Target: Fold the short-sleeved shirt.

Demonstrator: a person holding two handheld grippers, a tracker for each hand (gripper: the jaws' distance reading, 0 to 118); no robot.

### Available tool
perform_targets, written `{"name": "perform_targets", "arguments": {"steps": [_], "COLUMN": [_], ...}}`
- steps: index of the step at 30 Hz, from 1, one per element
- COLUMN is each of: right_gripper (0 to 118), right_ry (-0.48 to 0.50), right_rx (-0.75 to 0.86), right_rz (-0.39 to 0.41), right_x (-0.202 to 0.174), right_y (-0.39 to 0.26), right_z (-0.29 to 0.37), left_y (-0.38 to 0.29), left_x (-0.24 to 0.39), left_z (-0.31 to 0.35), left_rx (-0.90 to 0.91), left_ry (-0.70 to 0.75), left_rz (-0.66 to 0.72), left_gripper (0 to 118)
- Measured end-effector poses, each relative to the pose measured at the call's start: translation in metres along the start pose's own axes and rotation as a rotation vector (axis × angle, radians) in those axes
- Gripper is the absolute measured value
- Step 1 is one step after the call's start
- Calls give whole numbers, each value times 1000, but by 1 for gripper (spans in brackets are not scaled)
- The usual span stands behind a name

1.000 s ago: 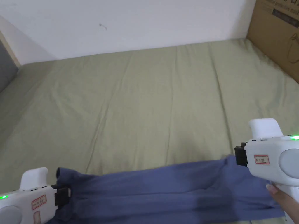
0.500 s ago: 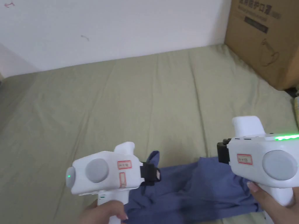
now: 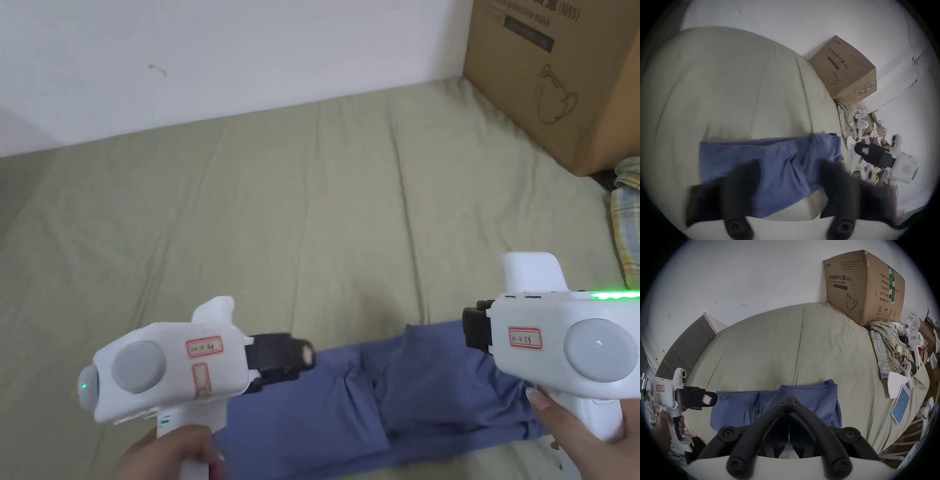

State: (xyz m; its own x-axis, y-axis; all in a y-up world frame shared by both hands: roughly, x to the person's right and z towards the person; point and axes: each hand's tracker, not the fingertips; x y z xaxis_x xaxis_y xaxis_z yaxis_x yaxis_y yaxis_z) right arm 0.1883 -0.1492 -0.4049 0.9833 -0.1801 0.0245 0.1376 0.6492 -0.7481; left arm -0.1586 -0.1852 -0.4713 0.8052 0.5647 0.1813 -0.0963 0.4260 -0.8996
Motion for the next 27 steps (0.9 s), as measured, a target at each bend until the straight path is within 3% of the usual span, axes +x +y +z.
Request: {"name": "perform_targets", "arguments": {"steps": [2,9,12,16,19,22,25,27], "right_gripper": [1,1,1,1,1,1,1,1], "right_ry": [7,3,-10,-24,-21,-17,-17,-10], "right_rx": [-5,-22,-25,-21,-28,-29,-23,-23], "right_rz": [-2,18,12,6,-3,5,17,18], "right_x": [0,3,7,11,13,12,10,9], "right_y": [-1,-2,-1,0,1,3,4,4], "right_z": [-3,-5,-5,-6,-7,-7,-7,-8], "left_y": [-8,-25,-34,-43,-42,-33,-16,-4], "left_x": [0,18,21,27,36,36,5,-28], "left_z": [-6,-82,-120,-137,-130,-95,-39,-1], "left_rx": [-4,-205,-296,-283,-277,-205,-93,-36], "left_ry": [48,-81,-89,-143,-194,-145,-92,-38], "left_rz": [-7,-1,47,131,50,-47,-49,-9], "left_gripper": [0,0,0,0,0,0,0,11]}}
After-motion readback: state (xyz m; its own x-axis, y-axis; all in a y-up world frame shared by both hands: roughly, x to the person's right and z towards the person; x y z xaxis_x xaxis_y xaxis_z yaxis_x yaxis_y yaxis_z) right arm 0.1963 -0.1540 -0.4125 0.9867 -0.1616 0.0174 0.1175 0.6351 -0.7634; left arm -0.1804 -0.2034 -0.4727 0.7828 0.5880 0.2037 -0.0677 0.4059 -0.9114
